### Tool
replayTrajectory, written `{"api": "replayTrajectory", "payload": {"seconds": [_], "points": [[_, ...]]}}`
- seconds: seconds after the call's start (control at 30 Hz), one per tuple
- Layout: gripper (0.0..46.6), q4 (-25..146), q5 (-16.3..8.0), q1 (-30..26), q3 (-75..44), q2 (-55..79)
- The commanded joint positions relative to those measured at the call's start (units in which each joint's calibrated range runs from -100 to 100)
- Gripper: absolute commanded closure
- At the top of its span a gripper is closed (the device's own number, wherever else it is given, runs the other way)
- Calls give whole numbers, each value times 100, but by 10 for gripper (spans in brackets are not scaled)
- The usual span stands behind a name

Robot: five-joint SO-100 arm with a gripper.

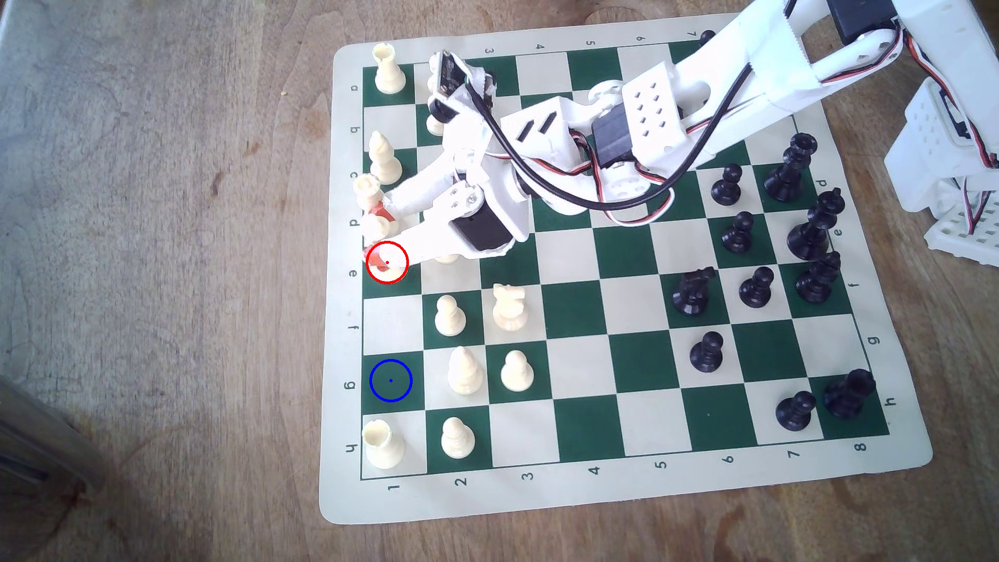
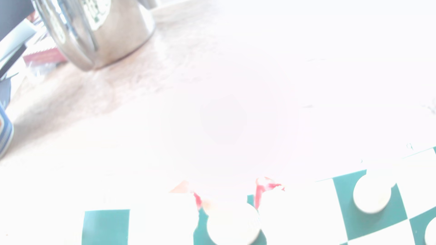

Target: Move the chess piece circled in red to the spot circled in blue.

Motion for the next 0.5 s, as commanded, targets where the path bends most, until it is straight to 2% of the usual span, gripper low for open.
{"api": "replayTrajectory", "payload": {"seconds": [0.0,0.2,0.23,0.27,0.47], "points": [[360,60,20,-28,-165,-657],[383,125,24,-137,-156,-852],[403,158,44,-145,-138,-878],[458,232,117,-161,-102,-929],[464,306,161,-176,-83,-1013]]}}
